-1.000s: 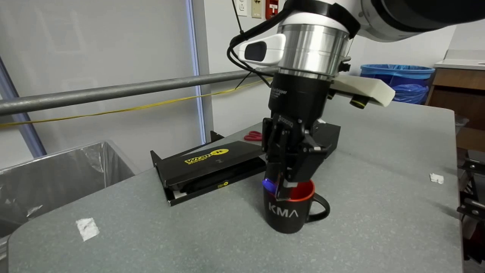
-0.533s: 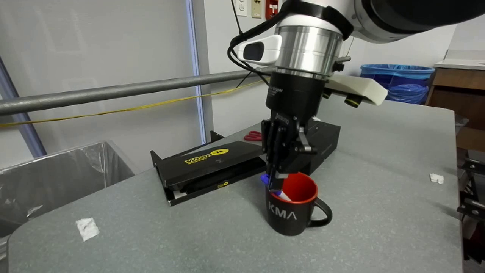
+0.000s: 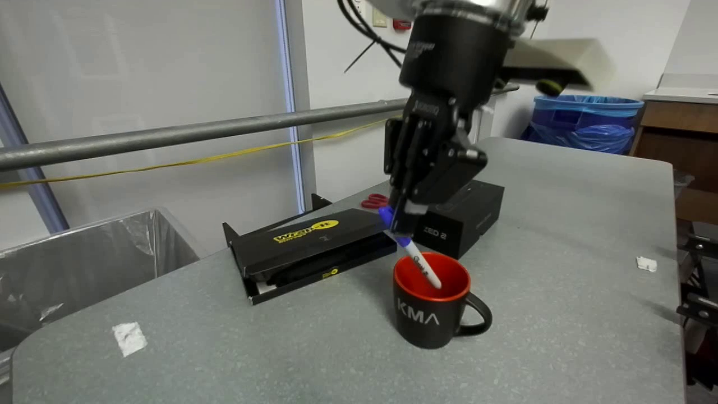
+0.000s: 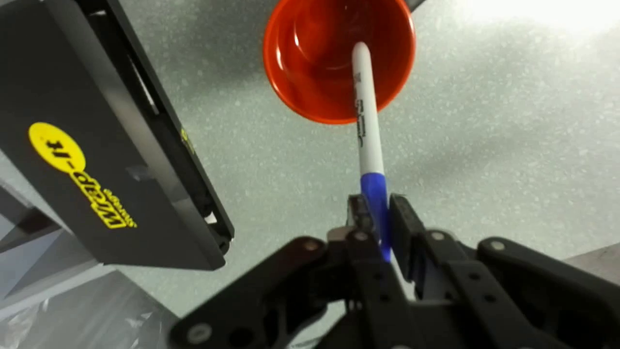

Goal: Pick up the pen from the cup and put it on the table.

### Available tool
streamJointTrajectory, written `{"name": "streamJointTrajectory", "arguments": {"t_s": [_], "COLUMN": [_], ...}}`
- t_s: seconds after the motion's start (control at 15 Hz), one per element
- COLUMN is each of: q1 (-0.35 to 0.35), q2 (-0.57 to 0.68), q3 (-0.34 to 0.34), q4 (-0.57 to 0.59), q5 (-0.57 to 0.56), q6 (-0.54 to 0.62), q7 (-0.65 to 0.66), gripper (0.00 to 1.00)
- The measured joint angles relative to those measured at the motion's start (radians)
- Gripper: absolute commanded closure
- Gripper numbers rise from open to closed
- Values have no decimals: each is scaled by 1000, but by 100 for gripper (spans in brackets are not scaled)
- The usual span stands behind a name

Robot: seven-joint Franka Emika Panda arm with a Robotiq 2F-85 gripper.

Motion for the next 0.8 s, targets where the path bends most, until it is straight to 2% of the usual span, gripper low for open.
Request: {"name": "streamJointTrajectory", "arguments": {"t_s": [0.2, 0.47, 0.6, 0.8], "q1": [4, 9, 3, -35], "q2": [-168, -347, -353, -273], "q3": [18, -39, -97, -174], "q4": [-86, -197, -247, -309], "q5": [22, 16, 0, -86], "q6": [-20, -185, -233, -232], "q7": [36, 115, 130, 187], "gripper": [96, 96, 96, 96]}}
